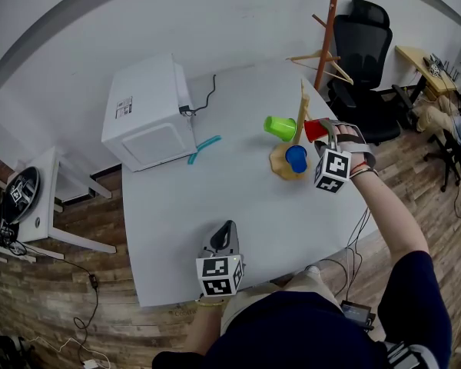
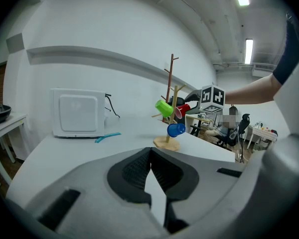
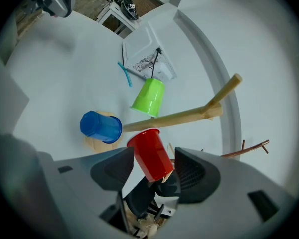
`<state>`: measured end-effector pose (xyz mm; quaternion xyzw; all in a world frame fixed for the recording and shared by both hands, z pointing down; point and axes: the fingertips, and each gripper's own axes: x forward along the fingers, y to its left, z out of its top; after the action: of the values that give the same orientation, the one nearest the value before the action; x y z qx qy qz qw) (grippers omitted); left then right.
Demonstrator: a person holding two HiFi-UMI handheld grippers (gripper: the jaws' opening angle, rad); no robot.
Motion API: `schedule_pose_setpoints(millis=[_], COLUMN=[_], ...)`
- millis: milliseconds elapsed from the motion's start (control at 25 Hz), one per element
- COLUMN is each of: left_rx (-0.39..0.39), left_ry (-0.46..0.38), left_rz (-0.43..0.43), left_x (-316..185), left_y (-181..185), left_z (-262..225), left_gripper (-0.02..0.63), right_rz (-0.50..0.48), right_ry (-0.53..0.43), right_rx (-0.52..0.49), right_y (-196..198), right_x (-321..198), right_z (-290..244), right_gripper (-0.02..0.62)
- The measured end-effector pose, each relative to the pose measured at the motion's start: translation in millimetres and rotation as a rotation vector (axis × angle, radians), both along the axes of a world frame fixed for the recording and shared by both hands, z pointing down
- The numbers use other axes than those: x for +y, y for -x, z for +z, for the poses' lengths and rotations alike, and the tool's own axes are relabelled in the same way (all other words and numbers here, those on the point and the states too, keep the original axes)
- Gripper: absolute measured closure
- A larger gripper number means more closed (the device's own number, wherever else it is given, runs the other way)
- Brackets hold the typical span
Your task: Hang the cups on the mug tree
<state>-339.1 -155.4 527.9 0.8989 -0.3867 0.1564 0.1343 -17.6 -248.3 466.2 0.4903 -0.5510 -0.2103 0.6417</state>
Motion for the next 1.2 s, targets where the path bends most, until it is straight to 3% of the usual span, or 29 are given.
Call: schedule_pose_setpoints(millis=[320,680,1200], left_rx=[-0.002,-0.006,-0.01], left_ry=[-0.01,-0.023,-0.028], left_rz=[0.011,0.024,0.022], left_x=[2.1,2.6,5.4], left_y=[-6.7,-19.9,-43.2], left_z=[-3.7,-10.5,-19.1], left_gripper=[0.586,0.586,0.586], right_rz=[0.02,0.09,0.157], right_ry=[-0.066,-0.13,-0.178], right_rx=[-0.089,-0.387,-0.71], right_y=[1.6,12.3,24.7], right_x=[8.8,23.3,43.7], right_z=[-8.8,-22.2,-32.5], right_gripper=[0.353,0.357,0.509])
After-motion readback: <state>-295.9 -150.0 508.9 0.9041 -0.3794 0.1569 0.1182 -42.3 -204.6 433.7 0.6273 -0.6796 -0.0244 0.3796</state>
